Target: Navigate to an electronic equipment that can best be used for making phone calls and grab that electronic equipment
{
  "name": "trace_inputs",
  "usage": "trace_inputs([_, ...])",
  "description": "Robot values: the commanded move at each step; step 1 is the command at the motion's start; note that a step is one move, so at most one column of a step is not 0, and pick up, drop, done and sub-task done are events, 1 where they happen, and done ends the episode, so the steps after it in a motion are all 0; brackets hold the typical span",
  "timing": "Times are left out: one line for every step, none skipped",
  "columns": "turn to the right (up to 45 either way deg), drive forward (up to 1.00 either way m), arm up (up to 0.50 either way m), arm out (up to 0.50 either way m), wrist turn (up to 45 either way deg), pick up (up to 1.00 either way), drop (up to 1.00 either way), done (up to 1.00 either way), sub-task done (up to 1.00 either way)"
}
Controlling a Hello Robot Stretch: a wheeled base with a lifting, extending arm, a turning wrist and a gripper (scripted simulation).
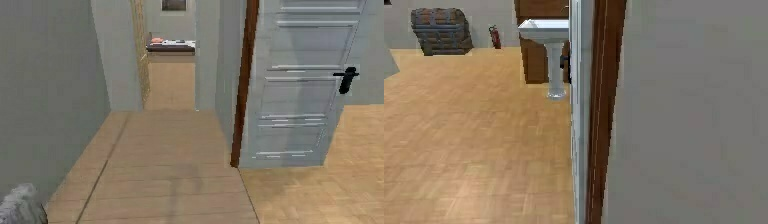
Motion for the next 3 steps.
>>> trace_inputs([45.0, 0.0, 0.0, 0.0, 0.0, 0.0, 0.0, 0.0, 0.0])
trace_inputs([12.0, 0.0, 0.0, 0.0, 0.0, 0.0, 0.0, 0.0, 0.0])
trace_inputs([0.0, 1.0, 0.0, 0.0, 0.0, 0.0, 0.0, 0.0, 0.0])
